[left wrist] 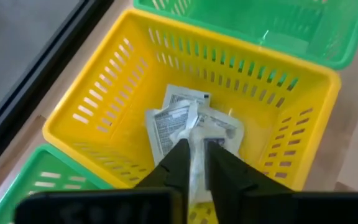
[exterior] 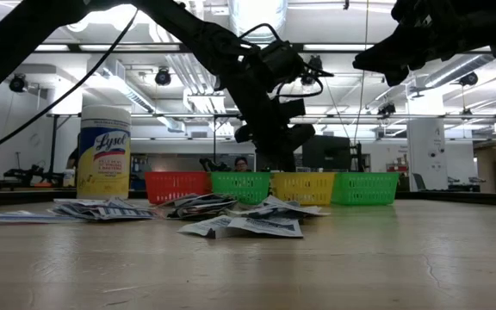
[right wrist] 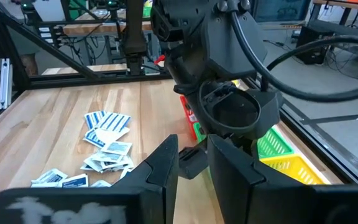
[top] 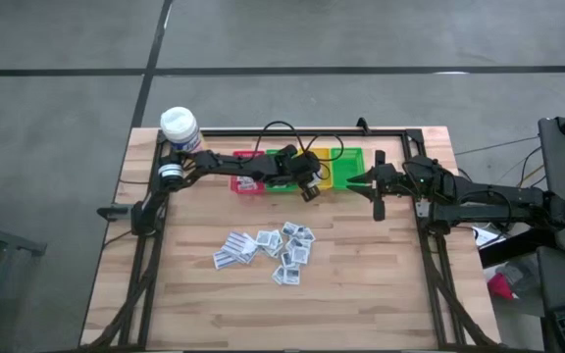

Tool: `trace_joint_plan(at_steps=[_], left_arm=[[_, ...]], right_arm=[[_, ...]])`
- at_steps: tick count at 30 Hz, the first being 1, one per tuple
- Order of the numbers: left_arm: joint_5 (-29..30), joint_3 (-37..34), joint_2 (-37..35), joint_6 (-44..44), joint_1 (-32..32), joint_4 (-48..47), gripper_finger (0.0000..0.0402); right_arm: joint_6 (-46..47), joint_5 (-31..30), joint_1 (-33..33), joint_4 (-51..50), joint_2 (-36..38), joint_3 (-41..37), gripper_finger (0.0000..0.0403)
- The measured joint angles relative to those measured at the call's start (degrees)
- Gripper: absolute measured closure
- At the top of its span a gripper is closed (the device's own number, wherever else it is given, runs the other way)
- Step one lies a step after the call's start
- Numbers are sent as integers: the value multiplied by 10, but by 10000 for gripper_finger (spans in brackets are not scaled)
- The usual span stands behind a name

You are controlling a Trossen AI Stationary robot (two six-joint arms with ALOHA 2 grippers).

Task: Pick & Place First Aid Supplies
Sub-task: Put the alcohol pad into the yellow bin

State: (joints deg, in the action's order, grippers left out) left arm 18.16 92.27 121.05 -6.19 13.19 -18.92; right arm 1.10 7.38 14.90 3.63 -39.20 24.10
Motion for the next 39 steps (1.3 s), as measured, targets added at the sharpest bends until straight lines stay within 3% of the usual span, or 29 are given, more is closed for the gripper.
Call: trace_joint_plan(at_steps=[10,14,21,25,32,39], left_arm=[[-2,32,-22,9,0,-30,264],[-25,73,-66,-17,-12,-116,260],[-149,77,-121,-118,-65,-248,259],[-162,77,-124,-134,-108,-342,259],[-161,24,-124,-143,-185,-395,259],[-152,-62,-129,-228,-247,-377,259]], right_arm=[[0,0,0,0,0,0,332],[0,1,0,0,0,0,331],[0,1,0,0,0,0,318],[0,1,0,0,0,0,313],[-3,1,0,0,0,0,315],[-2,0,0,-1,0,0,320]])
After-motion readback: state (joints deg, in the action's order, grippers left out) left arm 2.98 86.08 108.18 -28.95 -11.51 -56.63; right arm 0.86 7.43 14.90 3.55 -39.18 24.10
